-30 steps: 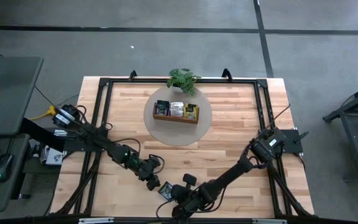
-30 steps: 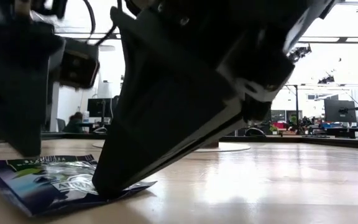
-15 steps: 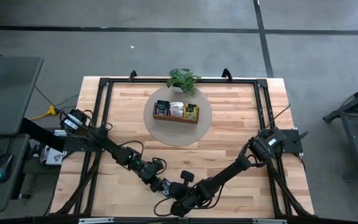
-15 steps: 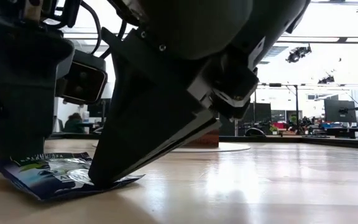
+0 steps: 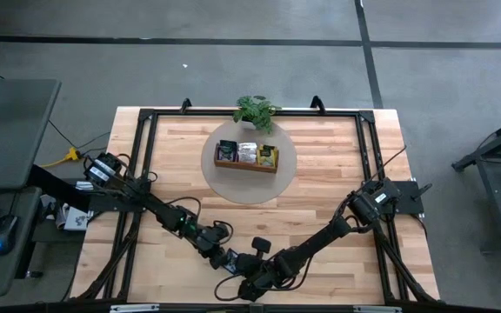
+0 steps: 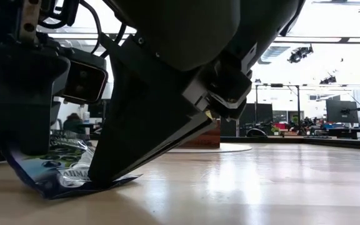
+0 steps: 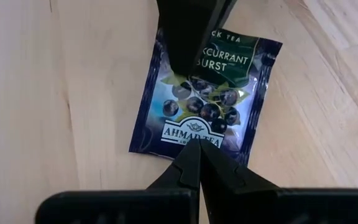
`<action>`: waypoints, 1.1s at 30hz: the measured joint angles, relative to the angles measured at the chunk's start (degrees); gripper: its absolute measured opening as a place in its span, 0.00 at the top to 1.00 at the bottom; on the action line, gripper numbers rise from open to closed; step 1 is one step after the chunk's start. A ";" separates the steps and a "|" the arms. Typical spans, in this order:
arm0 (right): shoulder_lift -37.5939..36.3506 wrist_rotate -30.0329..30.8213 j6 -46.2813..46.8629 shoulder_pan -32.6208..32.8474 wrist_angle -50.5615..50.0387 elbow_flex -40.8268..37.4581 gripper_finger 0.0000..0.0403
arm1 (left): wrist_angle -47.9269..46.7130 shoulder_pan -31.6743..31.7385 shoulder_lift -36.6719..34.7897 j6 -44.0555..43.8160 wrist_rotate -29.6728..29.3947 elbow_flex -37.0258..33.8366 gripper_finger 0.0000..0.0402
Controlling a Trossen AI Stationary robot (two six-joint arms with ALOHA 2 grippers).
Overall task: Pick & Place Tea
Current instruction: Put the purple tea bag into the right section of the wooden organizer
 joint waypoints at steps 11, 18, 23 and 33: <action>-1.25 1.81 -4.97 0.76 -0.59 -0.10 1.00 | -1.68 0.02 -0.20 4.48 -0.50 0.07 1.00; -7.87 3.65 -7.96 0.99 -4.80 -0.05 1.00 | -2.10 0.00 -0.24 5.81 -0.66 0.07 1.00; -10.80 7.68 -3.67 2.57 -17.48 -0.08 1.00 | -5.75 1.68 -1.57 10.69 3.10 -0.11 1.00; -11.26 12.56 17.18 6.40 -36.99 -3.28 1.00 | -25.90 14.51 -11.12 29.32 8.11 1.68 1.00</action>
